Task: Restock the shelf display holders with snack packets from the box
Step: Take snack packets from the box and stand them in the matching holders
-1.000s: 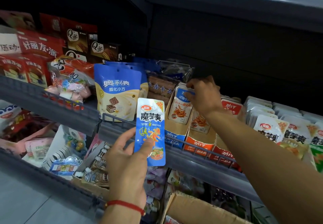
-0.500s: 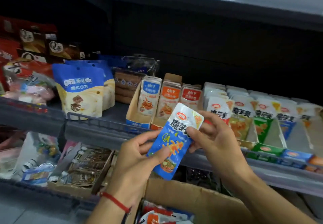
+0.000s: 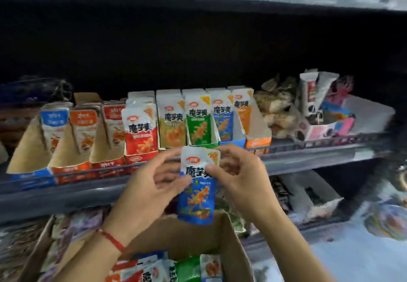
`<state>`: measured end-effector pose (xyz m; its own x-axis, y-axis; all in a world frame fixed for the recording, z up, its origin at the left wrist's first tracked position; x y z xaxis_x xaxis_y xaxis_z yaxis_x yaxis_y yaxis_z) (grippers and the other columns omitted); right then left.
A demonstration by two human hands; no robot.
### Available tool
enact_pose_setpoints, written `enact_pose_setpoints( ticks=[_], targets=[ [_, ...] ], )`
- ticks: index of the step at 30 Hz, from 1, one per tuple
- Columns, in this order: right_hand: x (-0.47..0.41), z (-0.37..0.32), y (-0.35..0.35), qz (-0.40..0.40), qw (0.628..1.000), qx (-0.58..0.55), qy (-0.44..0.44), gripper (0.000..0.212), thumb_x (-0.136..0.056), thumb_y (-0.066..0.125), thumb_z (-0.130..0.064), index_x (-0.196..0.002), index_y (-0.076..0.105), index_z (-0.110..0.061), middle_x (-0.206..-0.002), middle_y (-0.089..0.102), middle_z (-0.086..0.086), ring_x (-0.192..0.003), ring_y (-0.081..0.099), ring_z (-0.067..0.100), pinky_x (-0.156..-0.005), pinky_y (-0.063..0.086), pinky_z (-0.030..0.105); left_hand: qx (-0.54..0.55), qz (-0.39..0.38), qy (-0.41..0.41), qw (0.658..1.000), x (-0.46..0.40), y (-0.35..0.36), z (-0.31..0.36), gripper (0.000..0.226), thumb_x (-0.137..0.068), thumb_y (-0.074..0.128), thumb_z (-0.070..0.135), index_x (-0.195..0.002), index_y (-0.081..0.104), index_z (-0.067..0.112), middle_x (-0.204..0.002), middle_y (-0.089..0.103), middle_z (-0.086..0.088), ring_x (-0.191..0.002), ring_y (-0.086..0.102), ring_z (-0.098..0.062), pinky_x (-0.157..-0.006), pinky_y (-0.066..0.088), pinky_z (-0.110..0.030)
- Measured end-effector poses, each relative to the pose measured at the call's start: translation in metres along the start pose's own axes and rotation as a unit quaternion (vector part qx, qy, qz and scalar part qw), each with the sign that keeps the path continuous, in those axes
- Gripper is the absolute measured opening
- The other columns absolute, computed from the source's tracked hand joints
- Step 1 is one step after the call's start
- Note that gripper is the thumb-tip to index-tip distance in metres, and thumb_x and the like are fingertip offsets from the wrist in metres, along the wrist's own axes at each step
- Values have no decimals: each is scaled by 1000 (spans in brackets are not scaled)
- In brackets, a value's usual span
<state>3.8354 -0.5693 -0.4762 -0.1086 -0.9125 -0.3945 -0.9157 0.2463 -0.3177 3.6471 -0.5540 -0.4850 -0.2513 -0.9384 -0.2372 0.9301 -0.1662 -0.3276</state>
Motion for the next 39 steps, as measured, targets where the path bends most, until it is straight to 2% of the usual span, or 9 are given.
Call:
enact_pose_setpoints(
  ticks=[4,7,10,13,18,21,27,31,39],
  targets=[
    [-7,12,-32,38,999,0,3,13,-87,81,-20,-95,74,-27,-78,77,-11,-74,73,4,-72,60,35,-148,-38,80,985,-59,34,54,16,-87,77,18,-93,77,33,-89,76,16,-84,71,0,-78,58,-22],
    [-11,30,-60,129,989,-65,31,13,-91,77,-20,-102,73,-24,-83,77,-9,-79,73,6,-76,61,32,-132,-35,82,987,-98,46,76,18,-88,76,11,-89,76,29,-80,77,9,-68,71,-3,-64,57,-21],
    [-12,48,-89,216,971,-78,66,9,-95,71,-18,-101,72,-26,-85,76,-7,-82,72,9,-77,60,33,-99,54,74,991,-142,28,98,10,-90,74,8,-93,76,17,-76,75,2,-57,65,-7,-49,53,-19],
    [-13,64,-99,224,961,-112,115,12,-95,69,-14,-96,73,-26,-82,76,-5,-77,72,13,-70,58,36,-87,115,44,989,-181,9,109,11,-92,72,5,-89,73,15,-81,75,-5,-47,63,-10,-41,50,-22],
    [-14,58,-100,207,965,-109,119,19,-96,65,-11,-93,73,-28,-83,75,-6,-79,73,13,-76,61,39,-235,131,67,961,-217,22,119,17,-90,73,10,-83,74,25,-83,76,3,-62,74,-16,-60,64,-31],
    [-15,59,-99,199,966,-110,124,22,-95,64,-9,-91,73,-28,-83,75,-5,-79,73,14,-77,61,40,-330,128,113,928,-224,33,136,12,-91,71,14,-94,78,23,-89,77,2,-62,69,-8,-71,62,-29],
    [-16,60,-98,198,965,-112,133,21,-96,63,-9,-92,73,-27,-85,75,-6,-78,71,9,-72,58,32,-354,117,131,919,-229,30,147,11,-94,69,17,-100,77,22,-92,74,2,-81,72,-20,-88,59,-42],
    [-17,58,-93,191,967,-103,132,22,-95,63,-9,-92,73,-28,-86,75,-5,-80,72,11,-71,57,31,-367,141,166,904,-218,32,161,14,-95,68,17,-103,78,21,-95,77,-2,-79,72,-18,-86,60,-38],
    [-17,55,-87,179,971,-77,135,23,-96,64,-9,-90,72,-29,-83,75,-7,-75,70,6,-70,56,28,-454,43,115,883,-218,68,120,6,-92,74,20,-95,78,23,-97,76,-1,-92,72,-19,-86,61,-40]
  ],
)
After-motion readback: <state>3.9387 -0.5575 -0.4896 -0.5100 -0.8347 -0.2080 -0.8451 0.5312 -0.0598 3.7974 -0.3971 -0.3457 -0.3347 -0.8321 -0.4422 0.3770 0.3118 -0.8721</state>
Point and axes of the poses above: each hand's wrist, its own x-axis away from the middle knuckle, its own y-axis out of the palm, z = x × y, the point moved 9 cm from there along -x, towards the middle knuckle
